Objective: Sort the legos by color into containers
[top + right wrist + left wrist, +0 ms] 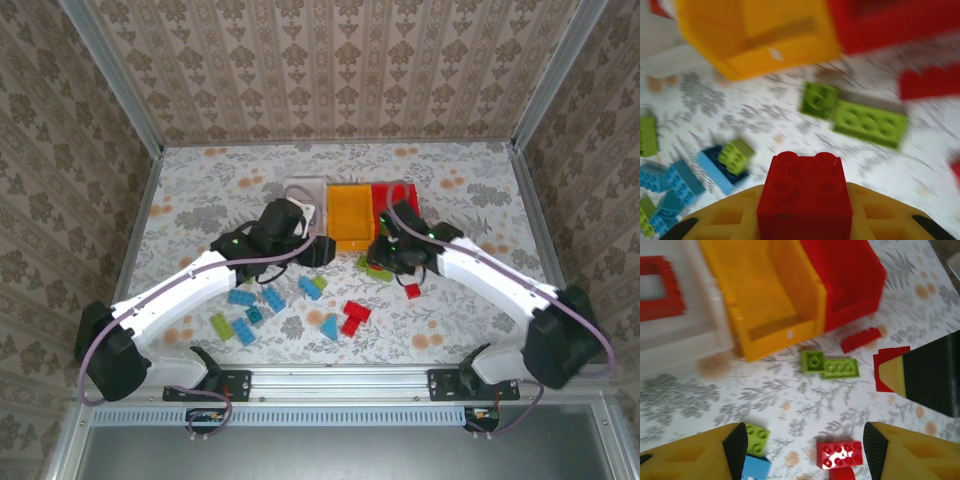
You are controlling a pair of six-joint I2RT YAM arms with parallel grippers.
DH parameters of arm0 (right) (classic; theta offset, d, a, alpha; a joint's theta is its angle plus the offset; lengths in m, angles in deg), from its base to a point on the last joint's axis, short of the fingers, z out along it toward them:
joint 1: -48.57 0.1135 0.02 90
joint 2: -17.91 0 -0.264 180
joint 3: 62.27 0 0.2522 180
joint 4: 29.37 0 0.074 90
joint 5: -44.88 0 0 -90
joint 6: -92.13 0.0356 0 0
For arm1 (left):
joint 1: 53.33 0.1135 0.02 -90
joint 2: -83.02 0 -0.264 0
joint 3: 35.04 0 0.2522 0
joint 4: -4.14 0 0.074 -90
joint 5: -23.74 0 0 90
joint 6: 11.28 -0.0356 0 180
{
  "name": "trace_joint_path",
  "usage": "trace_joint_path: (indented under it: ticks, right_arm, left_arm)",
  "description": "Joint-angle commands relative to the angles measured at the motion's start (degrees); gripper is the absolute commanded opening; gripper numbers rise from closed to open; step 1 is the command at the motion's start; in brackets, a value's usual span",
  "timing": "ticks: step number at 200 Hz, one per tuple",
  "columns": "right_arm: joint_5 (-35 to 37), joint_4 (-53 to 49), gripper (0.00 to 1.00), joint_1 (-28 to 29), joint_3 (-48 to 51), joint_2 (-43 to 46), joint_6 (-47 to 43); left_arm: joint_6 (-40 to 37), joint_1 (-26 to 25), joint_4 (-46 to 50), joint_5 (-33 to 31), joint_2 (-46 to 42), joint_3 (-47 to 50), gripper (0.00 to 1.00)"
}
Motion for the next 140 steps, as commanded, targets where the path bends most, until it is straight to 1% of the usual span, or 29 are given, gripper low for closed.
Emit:
trace_joint_path:
  ticks: [1, 33, 61, 83, 111, 140]
  right_arm:
    - [2.7, 3.3, 0.29, 1.1, -6.7, -8.4, -8.0]
    - [5.2, 5.0, 0.29, 0.9, -15.7, -18.5, -11.9]
    - [5.3, 4.6, 0.27, -0.3, -20.4, -24.2, -12.4]
    - [4.6, 5.3, 0.23, -0.4, -21.1, -24.2, -13.0]
    - [5.6, 7.5, 0.24, 2.5, -21.8, -21.4, -16.6]
    - [5.3, 8.0, 0.24, 5.1, -26.1, -23.8, -18.6]
  left_arm:
    - [4.5, 2.4, 3.9, -4.0, -2.7, -0.5, 0.64]
    - [6.5, 5.0, 3.9, -3.8, -6.9, 2.8, 0.64]
    - [7.7, 5.8, 3.8, -3.5, -9.9, 4.2, 0.63]
    - [7.9, 5.9, 4.5, -4.2, -11.5, 4.3, 0.63]
    - [8.1, 5.9, 5.1, -4.9, -12.5, 5.1, 0.63]
    - [8.6, 5.9, 5.7, -6.2, -13.1, 5.7, 0.62]
